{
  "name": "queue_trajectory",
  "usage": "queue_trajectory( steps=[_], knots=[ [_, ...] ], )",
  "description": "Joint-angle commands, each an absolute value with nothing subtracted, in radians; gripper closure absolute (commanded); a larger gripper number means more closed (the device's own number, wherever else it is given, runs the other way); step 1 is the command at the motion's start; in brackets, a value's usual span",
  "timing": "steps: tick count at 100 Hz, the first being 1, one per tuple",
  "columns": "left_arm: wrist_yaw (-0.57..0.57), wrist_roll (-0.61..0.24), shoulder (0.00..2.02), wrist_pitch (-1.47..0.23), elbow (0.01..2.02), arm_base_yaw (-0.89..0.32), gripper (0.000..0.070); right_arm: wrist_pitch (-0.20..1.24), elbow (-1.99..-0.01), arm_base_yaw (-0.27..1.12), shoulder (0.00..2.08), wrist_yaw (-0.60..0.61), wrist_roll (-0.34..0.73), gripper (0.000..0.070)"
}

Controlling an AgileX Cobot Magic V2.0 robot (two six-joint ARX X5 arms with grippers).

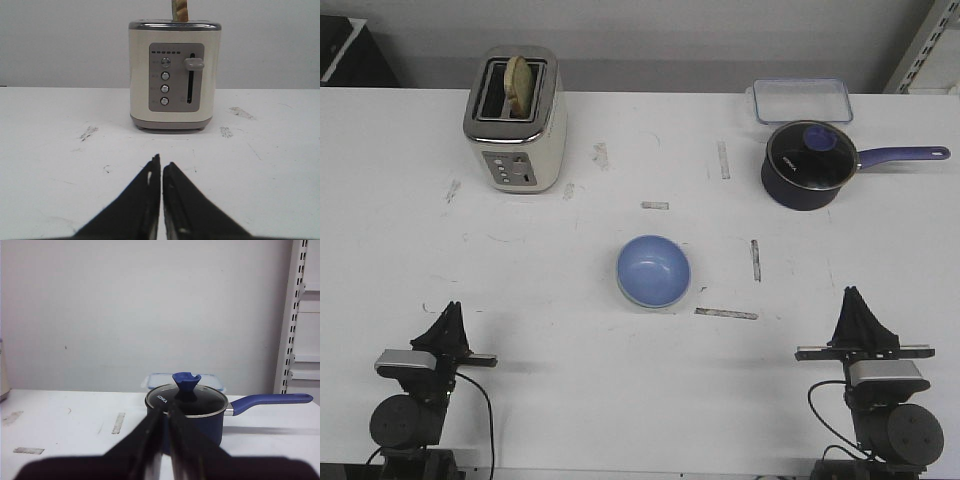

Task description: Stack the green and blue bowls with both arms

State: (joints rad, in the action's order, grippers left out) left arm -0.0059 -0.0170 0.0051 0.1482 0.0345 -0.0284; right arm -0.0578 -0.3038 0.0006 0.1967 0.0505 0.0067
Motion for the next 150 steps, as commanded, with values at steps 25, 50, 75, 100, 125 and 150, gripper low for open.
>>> queue_trajectory(
  steps=[25, 50, 75, 100, 125, 150],
  knots=[
    [-0.009, -0.012, 0.003, 0.159, 0.012, -0.027, 0.0699, -0.07, -0.307, 0.001, 0.195, 0.05, 0.002, 0.0692],
    [-0.009, -0.012, 0.003, 0.159, 0.012, -0.027, 0.0699, -0.074, -0.207, -0.007, 0.138, 0.02, 0.004, 0.0693],
    [-0.009, -0.012, 0.003, 0.159, 0.012, -0.027, 0.0699, -0.074, -0.072, -0.007, 0.045, 0.016, 0.012, 0.0693],
    [-0.009, -0.012, 0.003, 0.159, 0.012, -0.027, 0.0699, -0.032, -0.012, -0.007, 0.001, 0.023, 0.038, 0.0693],
    [-0.009, -0.012, 0.003, 0.159, 0.012, -0.027, 0.0699, -0.086, -0.012, -0.006, 0.001, 0.027, 0.037, 0.0693],
    [-0.009, -0.012, 0.003, 0.159, 0.012, -0.027, 0.0699, -0.121, -0.013, -0.006, 0.001, 0.027, 0.036, 0.0693]
  ],
)
